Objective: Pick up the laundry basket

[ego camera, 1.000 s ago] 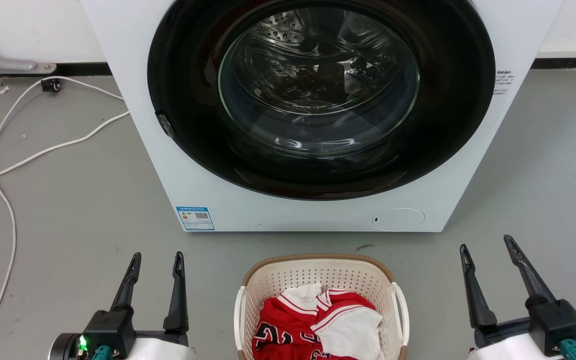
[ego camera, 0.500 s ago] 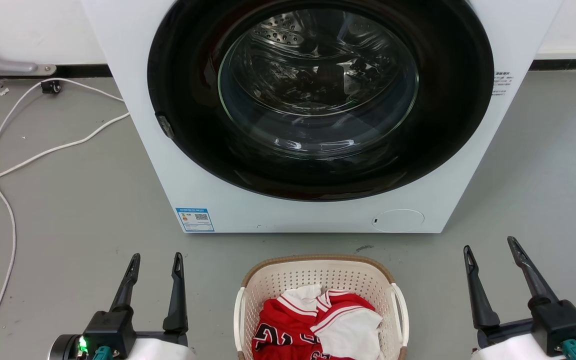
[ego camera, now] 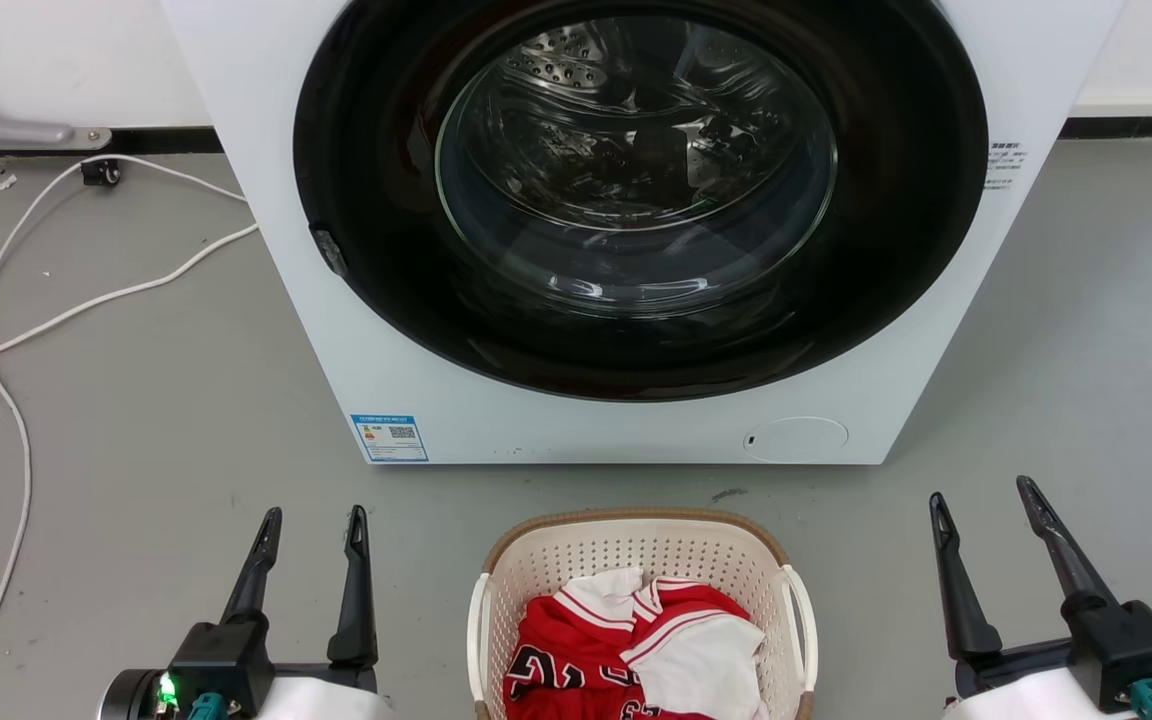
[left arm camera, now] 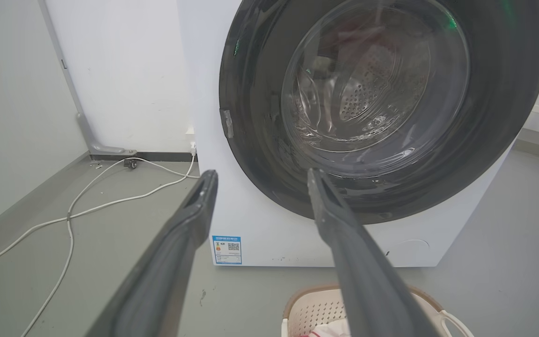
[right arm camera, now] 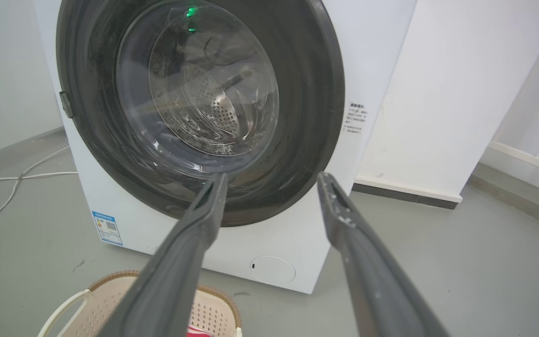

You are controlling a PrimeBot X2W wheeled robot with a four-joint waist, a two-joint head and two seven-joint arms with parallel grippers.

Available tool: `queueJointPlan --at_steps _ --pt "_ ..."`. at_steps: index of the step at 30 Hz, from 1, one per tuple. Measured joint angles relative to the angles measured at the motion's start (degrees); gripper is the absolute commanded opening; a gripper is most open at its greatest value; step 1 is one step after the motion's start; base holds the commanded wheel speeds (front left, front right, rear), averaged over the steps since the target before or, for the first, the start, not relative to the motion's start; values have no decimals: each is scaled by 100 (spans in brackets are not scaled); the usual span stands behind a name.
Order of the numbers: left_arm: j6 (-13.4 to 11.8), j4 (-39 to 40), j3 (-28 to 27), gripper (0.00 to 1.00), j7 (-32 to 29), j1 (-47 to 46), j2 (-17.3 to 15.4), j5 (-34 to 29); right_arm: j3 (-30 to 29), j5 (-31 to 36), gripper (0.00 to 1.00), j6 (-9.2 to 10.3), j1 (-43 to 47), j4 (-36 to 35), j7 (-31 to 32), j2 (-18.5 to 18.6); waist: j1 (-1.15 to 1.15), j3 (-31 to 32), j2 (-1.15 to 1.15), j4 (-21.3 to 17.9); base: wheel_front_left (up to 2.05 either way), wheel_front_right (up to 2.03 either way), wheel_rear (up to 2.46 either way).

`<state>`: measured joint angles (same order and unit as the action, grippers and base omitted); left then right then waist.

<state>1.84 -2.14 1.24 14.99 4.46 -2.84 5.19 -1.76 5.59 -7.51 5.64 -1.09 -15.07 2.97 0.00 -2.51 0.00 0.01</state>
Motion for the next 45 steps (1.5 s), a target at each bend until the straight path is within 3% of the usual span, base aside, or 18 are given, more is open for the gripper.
queueJointPlan --at_steps 14,26,45 --pt "129 -302 -32 100 5 -649 -3 -256 256 118 100 -1 -619 43 -2 -2 0 -573 0 -45 0 0 0" --pt "366 -1976 148 100 8 -1939 -56 -454 370 324 100 -1 -1783 1287 -2 -7 1 -1646 0 -85 0 0 0" --pt "265 -4619 552 100 8 -3784 -138 -635 550 747 100 -1 -3277 3708 -2 -5 1 -3487 0 -142 0 0 0"
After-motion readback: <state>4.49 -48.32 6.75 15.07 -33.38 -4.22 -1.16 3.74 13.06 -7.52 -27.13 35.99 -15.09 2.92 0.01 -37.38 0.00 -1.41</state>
